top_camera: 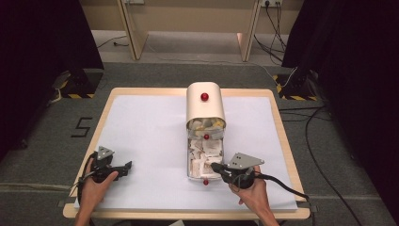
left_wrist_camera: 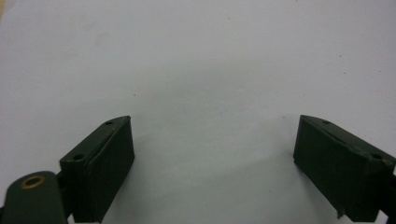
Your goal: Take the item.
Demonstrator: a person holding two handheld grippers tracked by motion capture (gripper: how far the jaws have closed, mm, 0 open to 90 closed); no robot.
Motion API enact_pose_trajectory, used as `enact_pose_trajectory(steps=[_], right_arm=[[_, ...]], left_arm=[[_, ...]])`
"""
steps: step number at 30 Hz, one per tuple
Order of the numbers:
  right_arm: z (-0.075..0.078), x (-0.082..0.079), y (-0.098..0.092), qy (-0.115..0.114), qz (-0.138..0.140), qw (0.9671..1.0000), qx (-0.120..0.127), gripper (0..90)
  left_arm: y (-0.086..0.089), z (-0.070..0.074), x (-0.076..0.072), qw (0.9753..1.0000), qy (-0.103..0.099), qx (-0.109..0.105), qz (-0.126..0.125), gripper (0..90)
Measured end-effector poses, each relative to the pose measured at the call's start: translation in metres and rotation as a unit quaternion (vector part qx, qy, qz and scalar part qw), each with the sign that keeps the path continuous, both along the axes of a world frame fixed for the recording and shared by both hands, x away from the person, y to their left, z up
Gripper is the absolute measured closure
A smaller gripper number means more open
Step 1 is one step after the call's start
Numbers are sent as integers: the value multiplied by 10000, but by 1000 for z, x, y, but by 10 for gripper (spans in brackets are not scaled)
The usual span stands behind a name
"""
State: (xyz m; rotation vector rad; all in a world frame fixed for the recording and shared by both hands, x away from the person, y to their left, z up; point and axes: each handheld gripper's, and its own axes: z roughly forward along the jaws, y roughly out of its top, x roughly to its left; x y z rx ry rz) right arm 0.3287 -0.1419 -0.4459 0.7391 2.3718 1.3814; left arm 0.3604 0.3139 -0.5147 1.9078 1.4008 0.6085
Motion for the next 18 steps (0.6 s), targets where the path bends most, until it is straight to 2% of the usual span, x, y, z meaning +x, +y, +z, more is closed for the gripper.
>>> enact_pose_trajectory(steps=[9,18], right_arm=[[18,1,-16,-192,-220,9992,257,885],[33,4,-36,-370,-534,9973,355,885]], left_arm=[[0,0,0,10000,-7,-16,9,115],[0,0,0,10000,0,-1,-1,115]])
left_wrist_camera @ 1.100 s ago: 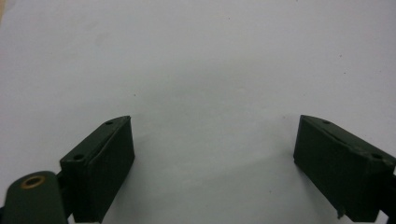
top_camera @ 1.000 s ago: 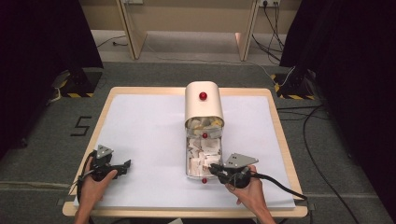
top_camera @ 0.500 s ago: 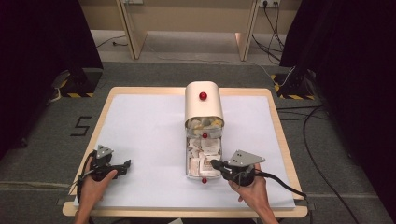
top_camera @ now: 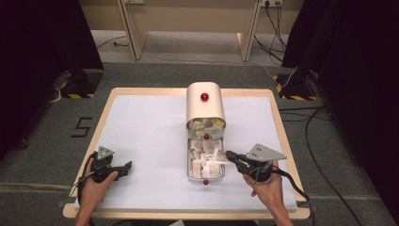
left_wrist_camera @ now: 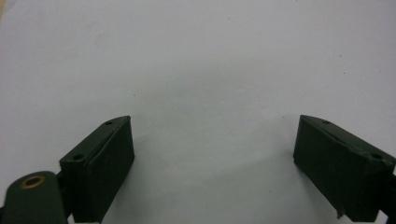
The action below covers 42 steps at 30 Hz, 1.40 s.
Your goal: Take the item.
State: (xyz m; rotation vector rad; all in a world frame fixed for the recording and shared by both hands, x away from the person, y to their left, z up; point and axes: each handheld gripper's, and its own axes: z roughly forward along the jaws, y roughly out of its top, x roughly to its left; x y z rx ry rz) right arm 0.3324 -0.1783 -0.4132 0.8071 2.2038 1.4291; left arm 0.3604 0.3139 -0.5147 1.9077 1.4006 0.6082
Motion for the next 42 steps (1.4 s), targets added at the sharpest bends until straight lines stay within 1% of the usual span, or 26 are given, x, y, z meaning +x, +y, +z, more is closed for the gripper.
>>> enact_pose_trajectory(steps=[1,3,5,6,8,10,12,13,14,15,16,17,18,19,20,21,22,24,25,27,29,30,31,34,35,42], right_arm=[[1,1,-4,-7,-42,10000,18,885],[2,4,-13,12,-134,9998,133,885],[3,4,-14,10,-152,9998,126,886],[2,5,-18,-6,-231,9997,120,886],[2,6,-20,-3,-257,9996,126,886],[1,9,-27,26,-385,9992,143,887],[0,11,-30,32,-424,9990,163,887],[-2,13,-36,39,-525,9985,170,887],[-2,13,-36,39,-525,9985,170,887],[-3,15,-42,54,-637,9978,202,887],[-3,15,-42,54,-637,9978,202,887],[-6,18,-49,60,-731,9971,179,887],[-6,18,-49,60,-731,9971,179,887],[-8,20,-55,105,-832,9963,208,887],[-8,20,-55,105,-832,9963,208,887],[-12,22,-61,135,-928,9953,225,887],[-12,22,-61,135,-928,9953,225,887],[-15,24,-66,166,-1015,9945,212,887],[-19,27,-70,211,-1100,9935,212,887],[-20,27,-72,223,-1131,9931,210,887],[-26,30,-79,291,-1254,9915,185,887],[-26,30,-79,291,-1254,9915,185,887],[-30,32,-84,327,-1326,9905,171,887],[-33,33,-87,371,-1372,9897,152,887],[-36,35,-89,410,-1427,9888,137,887],[-44,38,-94,503,-1530,9869,51,887]], left_arm=[[0,0,0,10000,0,0,-1,115],[0,0,0,10000,-1,0,0,115],[0,0,0,10000,0,0,-2,115],[0,0,0,10000,-7,-16,9,115],[0,0,0,10000,-7,-16,8,115],[0,0,0,10000,-5,-4,-1,115],[0,0,0,10000,-4,-6,-2,116],[0,0,0,10000,-5,-6,0,115],[0,0,0,10000,-5,-6,0,115],[0,0,0,10000,-5,-6,-1,115],[0,0,0,10000,-5,-6,-1,115],[0,0,0,10000,-12,-20,8,115],[0,0,0,10000,-12,-20,8,115],[0,0,0,10000,-4,-7,-2,116],[0,0,0,10000,-4,-7,-2,115],[0,0,0,10000,-4,-5,-2,115],[0,0,0,10000,-4,-5,-2,115],[0,0,0,10000,-10,-21,7,115],[0,0,0,10000,0,2,-7,116],[0,0,0,10000,-4,-6,-3,115],[0,0,0,10000,-10,-21,6,115],[0,0,0,10000,-10,-21,6,116],[0,0,0,10000,-5,-7,-3,115],[0,0,0,10000,-11,-19,7,116],[0,0,0,10000,-10,-19,7,116],[0,0,0,10000,-5,-4,-4,115]])
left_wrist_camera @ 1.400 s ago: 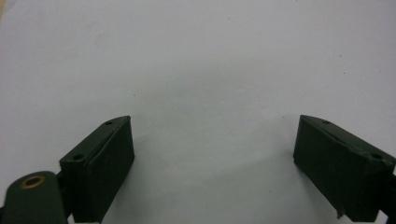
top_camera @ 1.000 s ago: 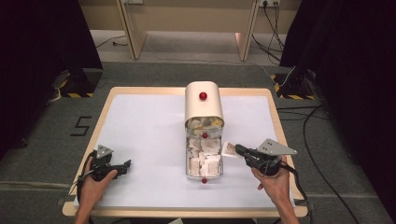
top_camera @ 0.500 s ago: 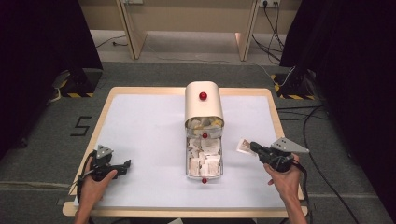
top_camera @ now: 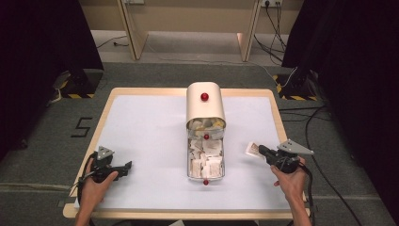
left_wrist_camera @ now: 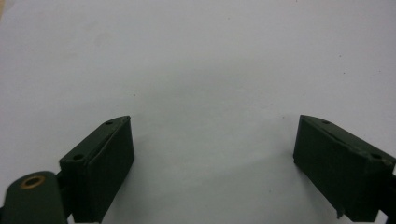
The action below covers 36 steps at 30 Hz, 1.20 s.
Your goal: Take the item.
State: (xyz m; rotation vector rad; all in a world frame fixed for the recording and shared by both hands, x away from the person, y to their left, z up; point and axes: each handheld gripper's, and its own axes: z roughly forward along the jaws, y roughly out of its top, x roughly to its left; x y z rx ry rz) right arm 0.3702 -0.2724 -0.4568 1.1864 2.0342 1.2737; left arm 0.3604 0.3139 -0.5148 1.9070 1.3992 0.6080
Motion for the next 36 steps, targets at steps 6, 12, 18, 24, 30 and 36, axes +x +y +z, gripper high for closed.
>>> enact_pose_trajectory(steps=[6,12,18,24,30,36], right_arm=[[-6,3,-2,99,-40,9999,-47,887],[-12,5,-2,203,-43,9997,-100,887],[-17,7,-1,305,-4,9994,-172,887],[-22,9,1,401,-13,9989,-224,886],[-29,12,3,700,28,9971,-284,771],[-17,9,6,385,-326,9983,-308,518]], left_arm=[[0,0,0,10000,0,-1,2,116],[0,0,0,10000,0,0,1,115],[0,0,0,10000,0,-1,0,115],[0,0,0,10000,1,-1,1,115],[0,0,0,10000,-4,-7,2,116],[0,0,0,10000,-4,-8,1,115]])
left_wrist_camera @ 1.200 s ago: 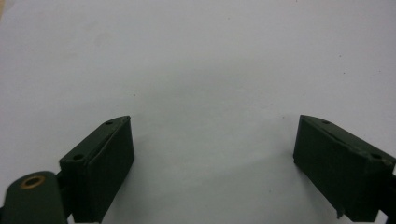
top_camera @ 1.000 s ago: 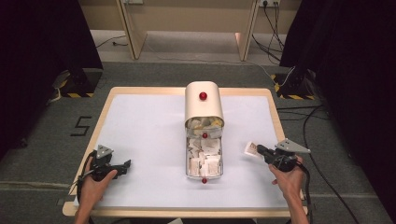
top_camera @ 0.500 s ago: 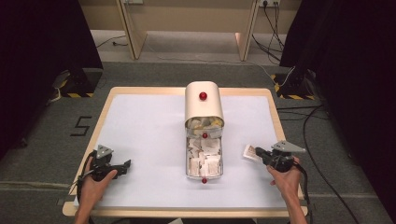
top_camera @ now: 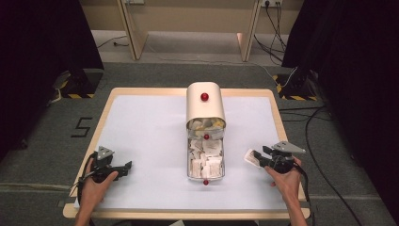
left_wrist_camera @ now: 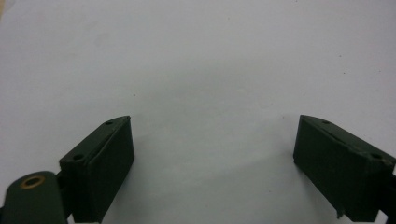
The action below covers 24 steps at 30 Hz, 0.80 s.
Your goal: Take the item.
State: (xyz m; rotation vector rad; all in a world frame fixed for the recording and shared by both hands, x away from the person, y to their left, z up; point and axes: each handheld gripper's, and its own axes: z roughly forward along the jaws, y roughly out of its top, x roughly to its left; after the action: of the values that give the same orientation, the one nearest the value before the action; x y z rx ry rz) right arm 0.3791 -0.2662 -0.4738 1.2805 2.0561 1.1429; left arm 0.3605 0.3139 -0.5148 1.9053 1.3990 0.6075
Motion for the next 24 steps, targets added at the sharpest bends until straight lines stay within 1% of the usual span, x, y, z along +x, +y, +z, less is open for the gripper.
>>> enact_pose_trajectory(steps=[1,3,5,9,15,20,21,22,24], right_arm=[[0,0,0,0,0,10000,0,518],[3,-2,1,-86,17,10000,-15,513],[4,-3,2,-125,25,9999,-24,506],[5,-3,3,-149,8,9999,0,492],[6,-4,2,-127,-11,9999,40,474],[7,-4,2,-104,-17,9999,57,430],[7,-4,2,-110,3,9999,60,401],[7,-4,2,-110,3,9999,60,401],[7,-5,2,-101,-3,9999,64,370]], left_arm=[[0,0,0,10000,0,0,0,115],[0,0,0,10000,0,2,-2,116],[0,0,0,10000,0,1,0,116],[0,0,0,10000,3,7,-3,115],[0,0,0,10000,3,7,-3,115],[0,0,0,10000,-1,1,0,116],[0,0,0,10000,3,9,-4,115],[0,0,0,10000,1,0,0,115],[0,0,0,10000,3,7,-4,115]])
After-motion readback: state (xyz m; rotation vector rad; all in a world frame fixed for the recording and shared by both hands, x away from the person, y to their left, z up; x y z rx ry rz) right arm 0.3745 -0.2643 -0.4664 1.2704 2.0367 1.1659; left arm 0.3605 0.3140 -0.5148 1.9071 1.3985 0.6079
